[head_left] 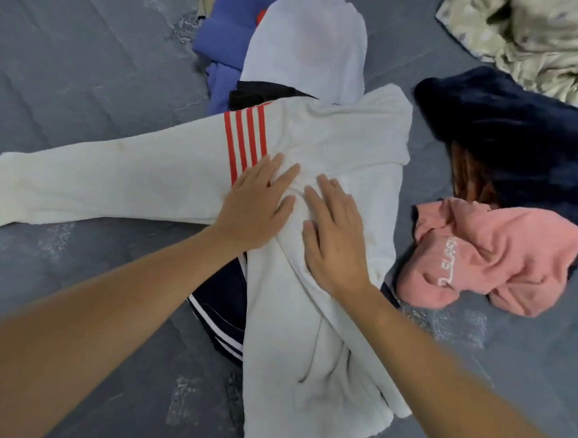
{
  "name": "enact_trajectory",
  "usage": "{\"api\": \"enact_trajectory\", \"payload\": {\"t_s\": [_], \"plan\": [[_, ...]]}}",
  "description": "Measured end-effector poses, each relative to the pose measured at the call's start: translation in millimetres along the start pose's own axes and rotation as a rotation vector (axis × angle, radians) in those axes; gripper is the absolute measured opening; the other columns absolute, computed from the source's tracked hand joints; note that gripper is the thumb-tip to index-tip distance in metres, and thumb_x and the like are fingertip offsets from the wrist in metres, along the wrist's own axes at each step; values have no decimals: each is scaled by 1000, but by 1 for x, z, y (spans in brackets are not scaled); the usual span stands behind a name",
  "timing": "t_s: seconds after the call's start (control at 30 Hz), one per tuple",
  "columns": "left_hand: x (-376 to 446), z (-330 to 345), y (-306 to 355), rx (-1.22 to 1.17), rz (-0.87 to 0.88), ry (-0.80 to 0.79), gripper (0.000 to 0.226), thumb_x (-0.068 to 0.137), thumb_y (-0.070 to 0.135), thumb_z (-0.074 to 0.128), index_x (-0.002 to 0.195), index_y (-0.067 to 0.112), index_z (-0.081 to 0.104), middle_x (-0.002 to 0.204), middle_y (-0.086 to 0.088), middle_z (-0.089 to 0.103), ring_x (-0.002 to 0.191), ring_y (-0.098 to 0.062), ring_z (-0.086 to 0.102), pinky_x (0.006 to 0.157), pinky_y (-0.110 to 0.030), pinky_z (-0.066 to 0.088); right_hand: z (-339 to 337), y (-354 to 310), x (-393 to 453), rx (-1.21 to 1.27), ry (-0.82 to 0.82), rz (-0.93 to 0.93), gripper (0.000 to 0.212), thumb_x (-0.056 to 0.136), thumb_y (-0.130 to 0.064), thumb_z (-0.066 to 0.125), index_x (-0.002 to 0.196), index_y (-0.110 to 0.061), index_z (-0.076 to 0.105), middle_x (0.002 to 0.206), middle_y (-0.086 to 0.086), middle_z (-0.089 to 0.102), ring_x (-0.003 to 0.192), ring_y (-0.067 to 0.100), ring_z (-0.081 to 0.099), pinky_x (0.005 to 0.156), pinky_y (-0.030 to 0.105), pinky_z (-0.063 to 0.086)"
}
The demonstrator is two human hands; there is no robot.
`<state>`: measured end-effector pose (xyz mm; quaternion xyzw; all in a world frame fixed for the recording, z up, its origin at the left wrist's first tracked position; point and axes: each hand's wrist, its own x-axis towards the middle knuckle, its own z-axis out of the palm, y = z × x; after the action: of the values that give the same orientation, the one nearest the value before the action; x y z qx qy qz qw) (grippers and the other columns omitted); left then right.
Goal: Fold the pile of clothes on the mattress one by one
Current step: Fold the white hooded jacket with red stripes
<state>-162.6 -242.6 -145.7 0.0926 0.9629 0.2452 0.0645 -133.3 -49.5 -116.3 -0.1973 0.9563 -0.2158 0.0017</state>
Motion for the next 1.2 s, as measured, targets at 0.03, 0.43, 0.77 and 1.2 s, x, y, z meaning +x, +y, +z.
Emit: {"api": "enact_trajectory", "payload": {"t_s": [0.03,0.43,0.77,1.2], "plan": [[-10,-2,10,15,22,24,58,108,44,33,164,30,23,172,-5,17,159,-26,12,129,-47,14,-3,-2,-15,25,10,22,52,104,-15,52,155,-10,44,168,9,29,157,26,22,127,48,20],[-151,53,93,193,272,-51,46,85,15,66,130,27,65,109,2,53,110,-25,49,111,-43,28,-24,28,-203,-187,-135,497,65,69,-42,78,125,-17,54,114,5,52,103,34,52,82,46,42],[-223,85,175,-473,-339,179,29,98,26,63,127,27,65,136,2,39,122,-16,44,107,-34,43,-30,-25,-262,68,-212,331,19,88,-11,64,90,-16,46,87,4,55,72,34,55,60,36,30],[-281,87,150,-858,-882,411,5,100,19,67,103,15,67,98,0,70,95,-21,67,84,-37,57,-29,18,-274,416,-22,679,51,82,-38,80,126,-21,57,121,-1,57,114,21,54,96,39,46]]}}
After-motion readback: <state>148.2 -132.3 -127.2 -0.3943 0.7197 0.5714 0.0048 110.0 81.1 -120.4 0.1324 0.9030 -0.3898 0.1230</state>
